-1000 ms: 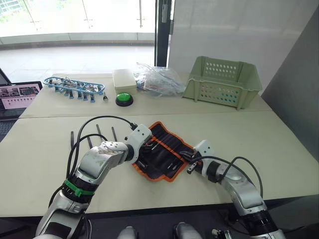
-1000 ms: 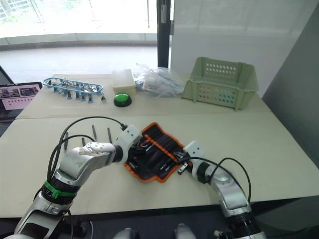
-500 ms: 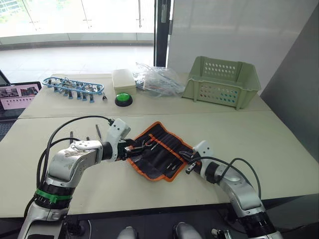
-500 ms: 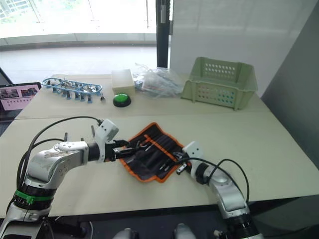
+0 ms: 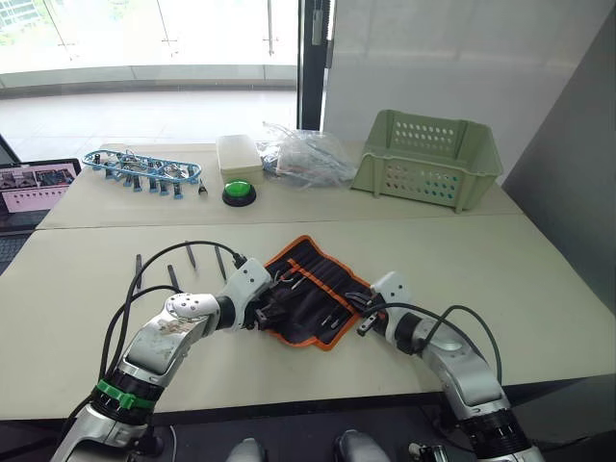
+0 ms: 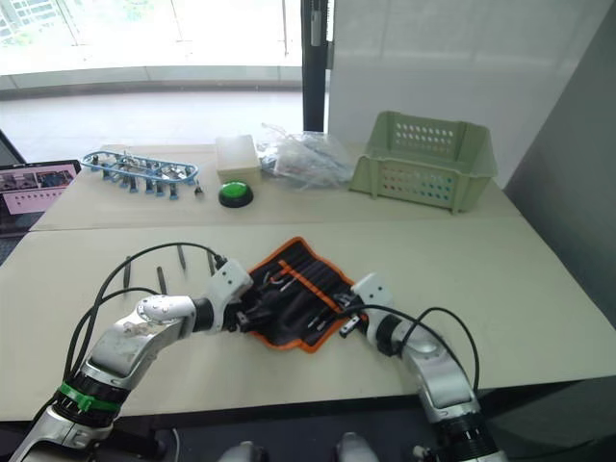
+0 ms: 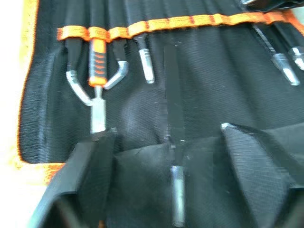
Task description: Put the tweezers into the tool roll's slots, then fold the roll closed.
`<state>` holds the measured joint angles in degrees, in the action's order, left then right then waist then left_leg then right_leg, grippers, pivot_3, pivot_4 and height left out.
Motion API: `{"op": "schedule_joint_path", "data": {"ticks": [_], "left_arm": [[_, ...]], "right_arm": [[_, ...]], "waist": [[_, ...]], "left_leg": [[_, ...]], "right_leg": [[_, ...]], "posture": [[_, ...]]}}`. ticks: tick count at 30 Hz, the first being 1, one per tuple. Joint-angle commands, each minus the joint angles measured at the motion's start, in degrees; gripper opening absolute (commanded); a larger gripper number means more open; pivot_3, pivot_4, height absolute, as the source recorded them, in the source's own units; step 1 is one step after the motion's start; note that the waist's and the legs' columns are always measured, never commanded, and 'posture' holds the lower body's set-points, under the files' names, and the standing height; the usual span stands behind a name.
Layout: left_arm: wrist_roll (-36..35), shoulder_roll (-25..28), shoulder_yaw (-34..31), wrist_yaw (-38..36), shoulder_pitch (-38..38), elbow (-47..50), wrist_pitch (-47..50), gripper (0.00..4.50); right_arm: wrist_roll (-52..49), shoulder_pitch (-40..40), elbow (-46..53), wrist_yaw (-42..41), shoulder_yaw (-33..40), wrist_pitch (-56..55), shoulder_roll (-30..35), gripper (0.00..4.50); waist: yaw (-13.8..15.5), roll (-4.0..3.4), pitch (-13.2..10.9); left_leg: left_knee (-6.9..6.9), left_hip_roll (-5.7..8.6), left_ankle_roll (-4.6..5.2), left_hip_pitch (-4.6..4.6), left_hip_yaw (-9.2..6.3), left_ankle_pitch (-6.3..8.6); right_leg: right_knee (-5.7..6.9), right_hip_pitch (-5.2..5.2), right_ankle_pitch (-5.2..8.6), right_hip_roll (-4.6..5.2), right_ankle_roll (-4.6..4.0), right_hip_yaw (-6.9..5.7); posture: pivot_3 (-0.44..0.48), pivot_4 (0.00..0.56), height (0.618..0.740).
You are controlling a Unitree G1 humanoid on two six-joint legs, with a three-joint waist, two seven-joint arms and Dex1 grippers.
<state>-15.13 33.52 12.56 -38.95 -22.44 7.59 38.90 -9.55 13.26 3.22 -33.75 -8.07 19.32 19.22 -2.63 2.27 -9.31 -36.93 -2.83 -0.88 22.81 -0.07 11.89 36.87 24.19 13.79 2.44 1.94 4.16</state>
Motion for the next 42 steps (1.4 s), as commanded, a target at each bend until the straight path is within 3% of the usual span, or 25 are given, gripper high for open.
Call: {"op": "schedule_joint_path", "data": {"ticks": [1, 8, 15, 23, 31, 39, 42], "left_arm": [[1.0, 0.16, -0.42, -0.83, 1.13, -1.09, -1.05, 2.26], [1.1, 1.27, -2.46, -2.46, 2.61, -1.84, -1.9, 0.03], [-3.65, 1.52, -9.13, -5.2, 2.4, -0.43, -3.14, 0.03], [-10.56, 5.07, -22.31, -6.62, 6.27, 1.02, -0.68, 0.03], [-12.38, 12.92, -35.22, -5.25, 21.98, 9.85, 5.34, 0.03], [-11.22, 11.47, -43.71, -2.34, 39.18, 16.84, 6.44, 0.03], [-12.68, 9.02, -45.56, -1.48, 39.57, 16.18, 5.02, 1.17]], "right_arm": [[0.39, -0.25, -0.4, -1.16, -1.69, 1.2, 0.01, 0.0], [0.38, -0.29, -0.38, -1.11, -1.76, 1.29, -0.11, 0.0], [0.39, -0.51, -0.33, -1.06, -1.76, 1.32, -0.02, 0.0], [0.47, -0.2, -0.74, -1.05, -1.92, 1.25, -0.23, 0.0], [0.36, 0.27, -0.93, -1.63, -1.94, 1.12, 0.03, 0.0], [0.25, 1.5, -2.3, -2.83, -2.36, 0.67, 0.06, 0.0], [0.33, 2.07, -3.06, -3.2, -2.55, 0.51, -0.29, 0.0]], "waist": [[-0.04, 0.0, 0.0], [-0.08, -0.01, 0.01], [-0.13, 0.0, 0.01], [-0.39, -0.01, 0.01], [-0.75, 0.03, -0.01], [-0.96, 0.04, -0.01], [-0.84, 0.11, 0.01]], "left_leg": [[0.0, 0.0, 0.0, 0.0, 0.0, 0.0], [0.0, 0.0, 0.0, -0.01, 0.0, 0.0], [0.01, -0.02, 0.0, 0.01, 0.0, 0.0], [0.01, -0.03, 0.0, 0.02, 0.0, 0.0], [0.05, -0.08, -0.01, 0.03, 0.0, 0.01], [0.1, -0.14, -0.02, -0.01, 0.05, 0.01], [0.11, -0.14, -0.02, -0.02, 0.03, 0.01]], "right_leg": [[0.0, 0.0, 0.0, 0.0, 0.0, 0.0], [0.0, 0.0, 0.01, 0.0, 0.0, 0.0], [0.0, 0.03, 0.01, -0.01, -0.02, -0.01], [0.0, 0.05, 0.01, -0.01, -0.02, -0.01], [-0.02, 0.08, 0.05, 0.03, -0.08, -0.04], [-0.02, 0.12, 0.11, 0.06, -0.2, -0.08], [0.0, 0.11, 0.14, 0.07, -0.24, -0.13]], "posture": [[0.0, 0.15, 0.725], [0.0, 0.15, 0.725], [0.0, 0.15, 0.725], [0.0, 0.15, 0.725], [0.0, 0.15, 0.725], [0.0, 0.15, 0.725], [0.0, 0.15, 0.725]]}}
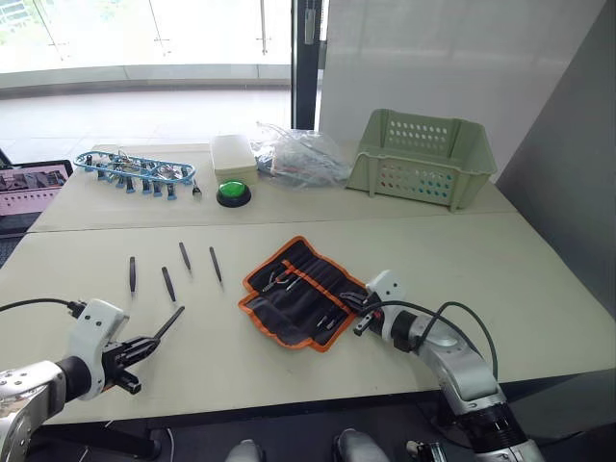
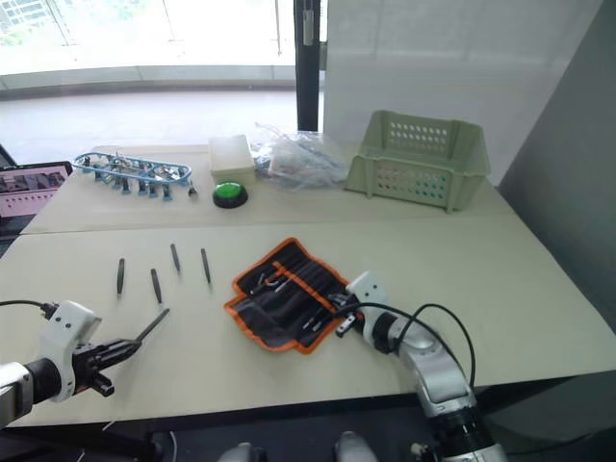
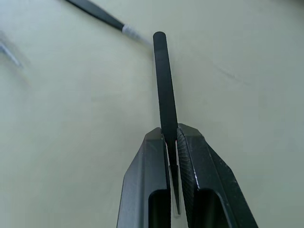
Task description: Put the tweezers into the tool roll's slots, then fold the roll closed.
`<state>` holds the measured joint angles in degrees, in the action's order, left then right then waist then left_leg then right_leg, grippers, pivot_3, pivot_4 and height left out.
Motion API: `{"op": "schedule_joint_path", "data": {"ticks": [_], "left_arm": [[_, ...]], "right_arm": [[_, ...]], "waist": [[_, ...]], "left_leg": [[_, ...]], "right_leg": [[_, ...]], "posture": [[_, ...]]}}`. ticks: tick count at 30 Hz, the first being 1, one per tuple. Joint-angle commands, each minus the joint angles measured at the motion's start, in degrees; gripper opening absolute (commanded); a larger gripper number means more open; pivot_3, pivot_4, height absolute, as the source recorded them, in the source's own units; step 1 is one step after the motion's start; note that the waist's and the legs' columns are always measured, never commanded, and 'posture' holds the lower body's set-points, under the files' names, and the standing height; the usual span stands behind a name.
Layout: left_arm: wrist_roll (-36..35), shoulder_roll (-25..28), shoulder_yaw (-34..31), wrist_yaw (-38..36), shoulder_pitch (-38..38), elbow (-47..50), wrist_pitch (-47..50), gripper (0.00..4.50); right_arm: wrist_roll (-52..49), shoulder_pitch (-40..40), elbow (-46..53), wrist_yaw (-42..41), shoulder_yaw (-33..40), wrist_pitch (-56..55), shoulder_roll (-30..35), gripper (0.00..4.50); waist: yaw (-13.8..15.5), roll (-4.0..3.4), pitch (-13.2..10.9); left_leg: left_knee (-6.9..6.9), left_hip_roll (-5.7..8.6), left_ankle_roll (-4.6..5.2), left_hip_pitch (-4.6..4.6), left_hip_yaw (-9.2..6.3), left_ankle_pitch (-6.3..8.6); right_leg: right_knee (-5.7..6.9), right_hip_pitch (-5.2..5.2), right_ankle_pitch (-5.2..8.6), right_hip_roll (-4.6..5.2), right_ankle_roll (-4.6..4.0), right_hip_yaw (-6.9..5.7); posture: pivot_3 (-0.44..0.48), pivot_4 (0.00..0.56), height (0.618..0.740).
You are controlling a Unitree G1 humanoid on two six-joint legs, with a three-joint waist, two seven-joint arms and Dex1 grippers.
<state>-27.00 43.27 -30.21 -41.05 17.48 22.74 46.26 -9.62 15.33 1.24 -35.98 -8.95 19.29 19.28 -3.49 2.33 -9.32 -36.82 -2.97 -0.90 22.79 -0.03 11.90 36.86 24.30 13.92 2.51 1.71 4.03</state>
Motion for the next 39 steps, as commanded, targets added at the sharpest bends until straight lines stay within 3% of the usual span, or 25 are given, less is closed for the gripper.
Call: {"op": "schedule_joint_path", "data": {"ticks": [1, 7, 11, 16, 31, 39], "left_arm": [[-1.01, -1.22, -3.49, 0.28, -0.25, 0.74, -3.39, 1.52], [-3.44, -4.2, -10.74, -3.86, 2.53, -2.0, -11.53, 3.49], [-1.36, -8.09, -12.54, -7.22, 3.35, -6.2, -26.89, 3.49], [-0.27, -8.38, -10.01, -10.8, 5.06, -12.6, -32.98, 3.49], [3.89, -7.22, -0.28, -11.62, 5.02, -18.55, -35.0, 3.49], [3.69, -7.46, 2.52, -11.15, 3.19, -19.49, -34.58, 1.0]], "right_arm": [[0.47, 0.13, -1.39, -1.04, -1.71, 0.39, -0.46, 0.0], [0.45, -0.18, -1.49, -0.82, -1.91, 0.24, -1.24, 0.0], [0.42, -0.73, -1.28, -0.66, -2.13, 0.21, -1.57, 0.0], [0.24, -1.12, -0.84, -0.77, -1.84, 0.49, -1.42, 0.0], [-0.01, -1.98, 0.48, -0.51, -1.22, 1.38, -1.32, 0.0], [-0.02, -2.15, 0.92, -0.4, -0.94, 1.61, -1.3, 0.0]], "waist": [[0.06, 0.12, 0.03], [-0.33, 0.16, 0.04], [-0.39, 0.18, 0.06], [-0.36, 0.35, 0.16], [-0.09, 0.32, 0.2], [0.29, 0.19, 0.24]], "left_leg": [[0.0, -0.01, 0.0, -0.02, 0.0, 0.0], [0.0, -0.03, 0.0, -0.06, 0.04, 0.0], [0.09, -0.04, -0.04, -0.1, 0.08, 0.03], [0.09, -0.06, -0.04, -0.13, 0.09, 0.03], [0.1, -0.08, -0.04, -0.16, 0.09, 0.04], [0.1, -0.06, -0.04, -0.2, 0.13, 0.04]], "right_leg": [[0.01, -0.01, 0.01, -0.01, -0.03, -0.01], [0.03, -0.01, 0.18, 0.0, -0.4, -0.01], [0.02, -0.01, 0.15, 0.01, -0.36, -0.02], [0.03, -0.02, 0.29, 0.01, -0.58, -0.02], [0.04, -0.03, 0.32, 0.02, -0.59, -0.04], [0.05, -0.05, 0.32, 0.04, -0.58, -0.02]], "posture": [[0.0, 0.15, 0.725], [0.0, 0.15, 0.725], [0.0, 0.15, 0.725], [0.0, 0.15, 0.725], [0.0, 0.15, 0.725], [0.0, 0.15, 0.725]]}}
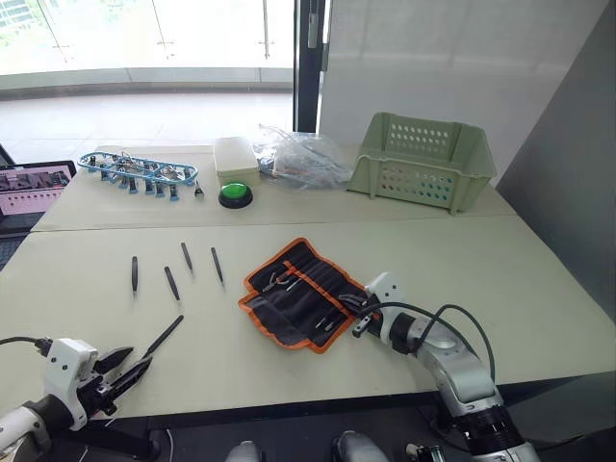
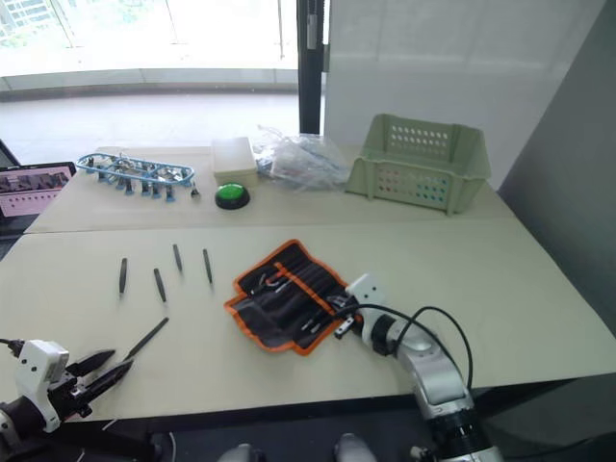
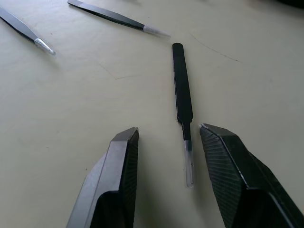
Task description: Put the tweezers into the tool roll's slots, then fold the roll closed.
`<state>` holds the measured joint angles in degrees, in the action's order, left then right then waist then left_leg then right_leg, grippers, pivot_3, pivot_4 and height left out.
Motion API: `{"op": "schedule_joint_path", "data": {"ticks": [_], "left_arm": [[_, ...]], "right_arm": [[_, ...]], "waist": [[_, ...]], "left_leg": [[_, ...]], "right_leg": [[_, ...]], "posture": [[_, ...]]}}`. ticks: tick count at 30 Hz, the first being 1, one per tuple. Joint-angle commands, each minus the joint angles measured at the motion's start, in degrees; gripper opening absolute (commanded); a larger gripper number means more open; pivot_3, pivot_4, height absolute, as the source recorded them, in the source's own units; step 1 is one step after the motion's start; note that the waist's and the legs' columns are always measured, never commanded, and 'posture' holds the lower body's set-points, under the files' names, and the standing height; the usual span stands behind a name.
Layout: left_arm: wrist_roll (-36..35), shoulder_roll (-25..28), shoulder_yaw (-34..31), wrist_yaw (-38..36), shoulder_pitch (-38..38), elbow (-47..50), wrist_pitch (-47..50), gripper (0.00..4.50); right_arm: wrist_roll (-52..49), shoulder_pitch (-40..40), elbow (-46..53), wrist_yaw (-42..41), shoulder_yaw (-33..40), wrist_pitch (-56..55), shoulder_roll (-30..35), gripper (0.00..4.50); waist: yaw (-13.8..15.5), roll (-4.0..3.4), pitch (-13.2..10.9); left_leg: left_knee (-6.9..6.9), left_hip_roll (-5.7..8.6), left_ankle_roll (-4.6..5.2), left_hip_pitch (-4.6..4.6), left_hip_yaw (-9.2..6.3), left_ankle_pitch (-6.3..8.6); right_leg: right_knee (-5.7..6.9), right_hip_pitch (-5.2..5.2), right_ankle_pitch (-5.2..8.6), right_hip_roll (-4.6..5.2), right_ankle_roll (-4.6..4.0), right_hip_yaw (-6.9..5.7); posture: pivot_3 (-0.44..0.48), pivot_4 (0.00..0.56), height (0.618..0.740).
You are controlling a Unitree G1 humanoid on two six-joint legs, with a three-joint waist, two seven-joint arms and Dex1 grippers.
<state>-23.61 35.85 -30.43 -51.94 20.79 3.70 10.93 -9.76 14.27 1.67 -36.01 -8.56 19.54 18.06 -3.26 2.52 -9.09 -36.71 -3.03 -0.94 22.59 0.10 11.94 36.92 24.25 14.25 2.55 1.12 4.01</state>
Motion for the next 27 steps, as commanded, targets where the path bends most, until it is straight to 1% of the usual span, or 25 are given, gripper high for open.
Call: {"op": "schedule_joint_path", "data": {"ticks": [1, 3, 9, 15, 18, 21, 23, 24, 27], "left_arm": [[0.17, -0.13, 2.95, -0.28, -0.35, -0.4, 0.67, 0.66], [-0.26, -0.19, 3.07, -0.31, -0.54, 0.08, 0.74, 0.04], [-3.58, 1.13, 0.29, -1.46, 0.79, 2.64, 1.67, 0.02], [-8.62, 4.46, -3.59, -2.78, 3.21, 10.43, 6.17, 0.02], [-10.96, 6.12, -5.02, -2.53, 3.21, 14.2, 9.11, 0.02], [-14.31, 9.8, -3.65, 0.38, -1.77, 19.94, 15.61, 0.02], [-17.0, 11.51, -0.85, 3.67, -6.48, 23.19, 21.4, 0.02], [-17.38, 12.24, 1.1, 5.36, -8.78, 24.35, 23.94, 0.02], [-17.68, 13.63, 10.04, 11.37, -18.92, 26.28, 32.91, 0.02]], "right_arm": [[0.12, -1.1, 0.49, -0.38, -1.32, 1.38, -0.09, 0.0], [0.12, -1.1, 0.52, -0.36, -1.29, 1.41, -0.09, 0.0], [0.15, -1.19, 0.68, -0.23, -1.14, 1.48, 0.01, 0.0], [0.15, -1.14, 0.59, -0.33, -1.14, 1.43, 0.06, 0.0], [0.19, -1.04, 0.35, -0.41, -1.1, 1.29, 0.08, 0.0], [0.35, -0.63, -0.14, -0.65, -1.28, 1.03, 0.12, 0.0], [0.45, -0.31, -0.53, -0.85, -1.47, 0.88, 0.17, 0.0], [0.46, -0.22, -0.63, -0.92, -1.56, 0.87, 0.22, 0.0], [0.62, 0.3, -1.09, -1.22, -1.93, 0.85, 0.4, 0.0]], "waist": [[0.13, 0.0, 0.0], [0.29, -0.01, 0.0], [0.33, 0.0, 0.0], [0.4, 0.06, -0.03], [0.5, 0.06, -0.04], [0.61, 0.07, -0.06], [0.75, 0.08, -0.08], [0.74, 0.09, -0.07], [0.74, 0.06, -0.09]], "left_leg": [[0.0, 0.0, 0.0, 0.0, 0.0, 0.0], [0.0, 0.0, 0.0, 0.0, 0.0, 0.0], [0.0, -0.01, 0.0, 0.01, 0.02, 0.0], [0.0, -0.05, -0.01, 0.06, 0.01, 0.0], [0.0, -0.06, -0.01, 0.06, 0.01, 0.0], [0.0, -0.06, -0.01, 0.06, 0.01, 0.01], [0.0, -0.08, 0.0, 0.05, -0.02, 0.0], [0.0, -0.07, 0.0, 0.04, -0.02, 0.0], [0.0, 0.0, 0.0, 0.02, 0.0, 0.0]], "right_leg": [[0.0, 0.0, 0.0, 0.0, 0.0, 0.0], [0.0, 0.0, 0.0, 0.0, 0.0, 0.0], [-0.01, 0.02, 0.0, 0.0, 0.0, 0.01], [-0.03, 0.07, 0.01, -0.02, -0.02, -0.02], [-0.03, 0.07, 0.02, -0.02, -0.03, -0.01], [-0.03, 0.08, 0.03, -0.02, -0.04, -0.02], [-0.03, 0.06, 0.03, -0.06, -0.04, -0.05], [-0.02, 0.02, 0.02, -0.06, -0.03, -0.05], [-0.03, -0.01, -0.01, -0.05, 0.05, 0.01]], "posture": [[0.0, 0.15, 0.725], [0.0, 0.15, 0.725], [0.0, 0.15, 0.725], [0.0, 0.15, 0.725], [0.0, 0.15, 0.725], [0.0, 0.15, 0.725], [0.0, 0.15, 0.725], [0.0, 0.15, 0.725], [0.0, 0.15, 0.725]]}}
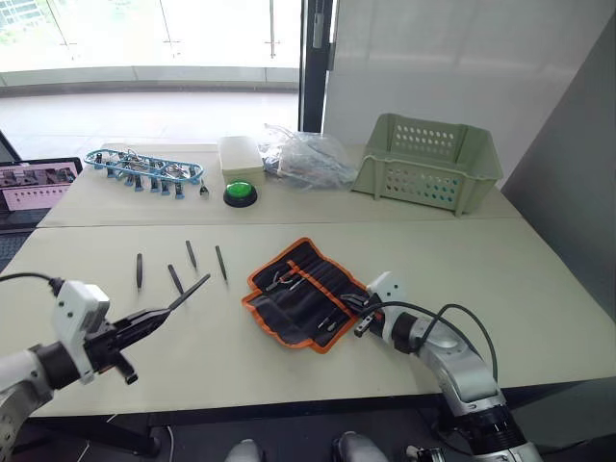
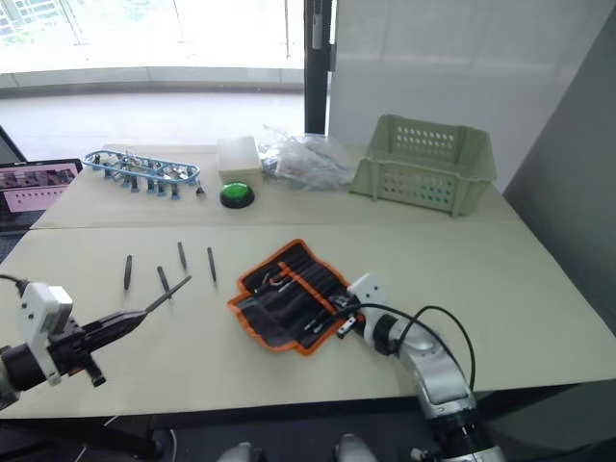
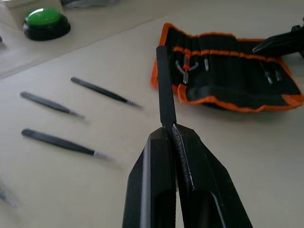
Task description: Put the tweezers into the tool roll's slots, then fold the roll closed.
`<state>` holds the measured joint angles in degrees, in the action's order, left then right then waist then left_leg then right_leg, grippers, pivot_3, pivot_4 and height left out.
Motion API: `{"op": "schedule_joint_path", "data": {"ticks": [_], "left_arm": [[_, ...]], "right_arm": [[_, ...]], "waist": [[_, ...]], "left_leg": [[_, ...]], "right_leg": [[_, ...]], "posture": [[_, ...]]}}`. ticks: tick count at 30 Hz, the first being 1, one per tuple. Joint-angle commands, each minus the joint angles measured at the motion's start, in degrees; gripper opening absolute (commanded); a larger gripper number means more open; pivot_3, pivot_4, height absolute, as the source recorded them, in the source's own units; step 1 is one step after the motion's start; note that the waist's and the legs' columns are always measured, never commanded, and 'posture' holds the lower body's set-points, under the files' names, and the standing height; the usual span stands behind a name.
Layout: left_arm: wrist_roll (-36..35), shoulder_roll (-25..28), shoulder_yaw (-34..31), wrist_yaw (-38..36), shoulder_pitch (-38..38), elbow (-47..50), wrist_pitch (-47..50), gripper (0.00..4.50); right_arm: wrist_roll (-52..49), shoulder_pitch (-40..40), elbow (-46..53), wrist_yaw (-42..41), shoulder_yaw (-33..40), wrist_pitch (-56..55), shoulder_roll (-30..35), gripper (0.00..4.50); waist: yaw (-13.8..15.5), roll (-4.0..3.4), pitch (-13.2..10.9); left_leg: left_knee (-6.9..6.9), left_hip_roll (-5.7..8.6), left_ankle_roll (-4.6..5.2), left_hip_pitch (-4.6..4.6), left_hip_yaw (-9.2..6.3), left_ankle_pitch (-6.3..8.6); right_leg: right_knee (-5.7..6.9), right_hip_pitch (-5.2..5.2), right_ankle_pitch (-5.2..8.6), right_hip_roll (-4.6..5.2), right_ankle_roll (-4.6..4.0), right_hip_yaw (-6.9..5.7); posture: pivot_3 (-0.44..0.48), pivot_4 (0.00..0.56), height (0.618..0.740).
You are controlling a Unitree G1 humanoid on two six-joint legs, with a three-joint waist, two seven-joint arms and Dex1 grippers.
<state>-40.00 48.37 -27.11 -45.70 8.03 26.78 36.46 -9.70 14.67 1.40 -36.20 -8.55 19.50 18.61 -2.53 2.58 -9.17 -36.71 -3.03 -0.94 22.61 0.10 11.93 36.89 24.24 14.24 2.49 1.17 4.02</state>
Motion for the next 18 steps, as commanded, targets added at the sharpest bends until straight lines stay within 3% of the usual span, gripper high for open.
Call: {"op": "schedule_joint_path", "data": {"ticks": [1, 5, 9, 12, 18], "left_arm": [[-1.97, 1.33, 9.5, 6.72, -9.39, 3.73, 10.95, 0.02], [-3.87, -2.24, 19.11, 12.99, -21.71, 4.49, 21.97, 0.02], [-0.76, -3.97, 27.47, 17.96, -29.91, 3.51, 30.32, 0.02], [1.63, -4.69, 32.06, 19.95, -33.47, 2.16, 33.62, 0.02], [5.09, -6.54, 34.95, 21.53, -36.1, -0.63, 35.02, 0.02]], "right_arm": [[0.58, 0.03, -0.84, -1.12, -2.02, 0.91, -0.08, 0.0], [0.63, 0.51, -1.04, -1.25, -2.01, 0.83, 0.41, 0.0], [0.63, 0.58, -0.95, -1.07, -1.99, 0.82, 0.38, 0.0], [0.73, 0.49, -0.82, -0.8, -2.09, 0.79, 0.23, 0.0], [0.54, -0.7, 0.85, 0.06, -1.72, 1.33, 0.44, 0.0]], "waist": [[-0.2, 0.03, 0.0], [-0.59, 0.02, -0.01], [-0.89, 0.05, -0.02], [-0.98, 0.04, -0.02], [-0.88, 0.05, -0.03]], "left_leg": [[0.0, 0.01, 0.0, 0.01, -0.02, 0.0], [0.0, 0.01, 0.0, 0.06, -0.09, 0.0], [0.0, 0.06, 0.0, 0.12, -0.17, 0.0], [0.0, 0.08, 0.0, 0.12, -0.19, 0.0], [0.0, 0.09, 0.0, 0.13, -0.2, 0.0]], "right_leg": [[0.01, -0.01, -0.16, -0.04, 0.28, 0.0], [0.0, 0.01, -0.26, -0.14, 0.5, 0.04], [0.02, 0.02, -0.26, -0.16, 0.53, 0.06], [0.02, 0.01, -0.25, -0.16, 0.54, 0.07], [0.02, 0.02, -0.25, -0.16, 0.54, 0.07]], "posture": [[0.0, 0.15, 0.725], [0.0, 0.15, 0.725], [0.0, 0.15, 0.725], [0.0, 0.15, 0.725], [0.0, 0.15, 0.725]]}}
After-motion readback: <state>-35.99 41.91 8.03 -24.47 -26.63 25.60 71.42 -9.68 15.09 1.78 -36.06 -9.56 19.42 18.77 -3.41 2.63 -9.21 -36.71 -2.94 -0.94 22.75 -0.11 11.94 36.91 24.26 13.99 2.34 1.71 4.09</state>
